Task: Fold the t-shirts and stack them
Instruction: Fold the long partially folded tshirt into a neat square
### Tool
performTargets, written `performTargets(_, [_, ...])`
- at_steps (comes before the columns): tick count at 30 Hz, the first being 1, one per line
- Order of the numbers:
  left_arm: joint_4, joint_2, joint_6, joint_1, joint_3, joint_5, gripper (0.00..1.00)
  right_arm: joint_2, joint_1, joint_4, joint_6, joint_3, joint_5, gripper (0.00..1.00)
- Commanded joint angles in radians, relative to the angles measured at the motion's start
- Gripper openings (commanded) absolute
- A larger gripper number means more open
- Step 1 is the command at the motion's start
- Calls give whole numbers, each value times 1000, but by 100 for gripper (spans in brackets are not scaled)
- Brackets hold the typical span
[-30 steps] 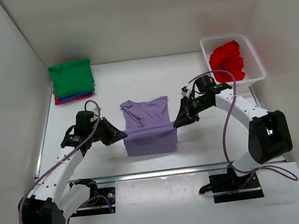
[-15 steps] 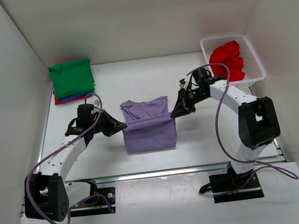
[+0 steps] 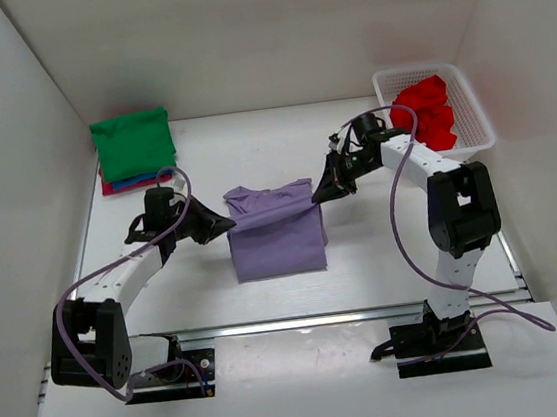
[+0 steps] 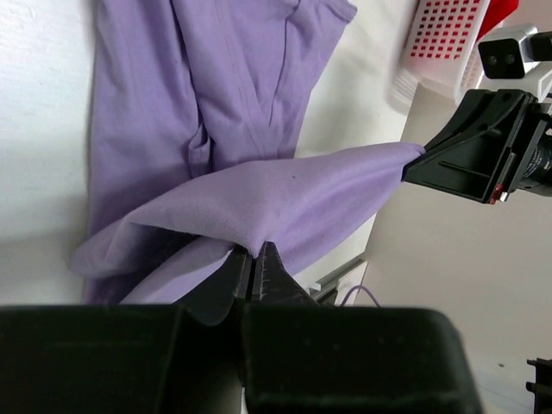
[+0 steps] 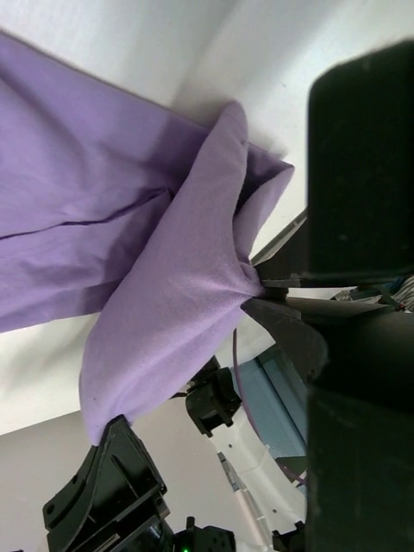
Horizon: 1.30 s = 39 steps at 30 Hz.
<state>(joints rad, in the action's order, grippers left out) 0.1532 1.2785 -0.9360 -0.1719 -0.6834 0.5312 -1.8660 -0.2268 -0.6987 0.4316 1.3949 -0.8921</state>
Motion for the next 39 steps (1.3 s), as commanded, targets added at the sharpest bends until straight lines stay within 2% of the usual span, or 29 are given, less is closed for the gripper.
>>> performTargets(1, [-52, 30, 9, 22, -27, -20, 7, -33, 24, 15, -25, 70, 16, 0])
performTargets(8, [-144, 140, 0, 34, -47, -20, 18, -110, 26, 50, -22, 125, 4, 0])
performTargets(13, [-240, 217, -27, 32, -65, -27, 20, -165, 33, 131, 9, 148, -24, 0])
performTargets(17, [-294, 289, -47, 32, -94, 4, 30, -209, 40, 165, 30, 191, -53, 0])
performTargets(20, [-374, 321, -93, 35, -82, 1, 42, -223, 47, 254, 64, 187, -91, 6])
performTargets(24, [-509, 335, -156, 54, -59, -34, 46, -200, 66, 533, 209, 87, -160, 21])
performTargets(26, [-564, 338, -176, 49, -51, -53, 47, -190, 78, 683, 286, 29, -166, 37])
performTargets(29, [-578, 320, -175, 52, -62, -131, 50, -193, 81, 781, 325, 19, -145, 55])
performTargets(30, [-563, 312, -156, 54, -76, -140, 50, -188, 89, 775, 309, 32, -127, 57])
performTargets(33, [-441, 315, -59, 54, -160, -137, 50, -185, 87, 700, 218, 73, -68, 56])
performTargets(36, [-292, 286, 75, 26, -208, -180, 50, -182, 77, 540, 80, 125, 40, 52])
performTargets(39, [-274, 243, 135, -6, -185, -194, 49, -186, 55, 432, -37, 167, 87, 35])
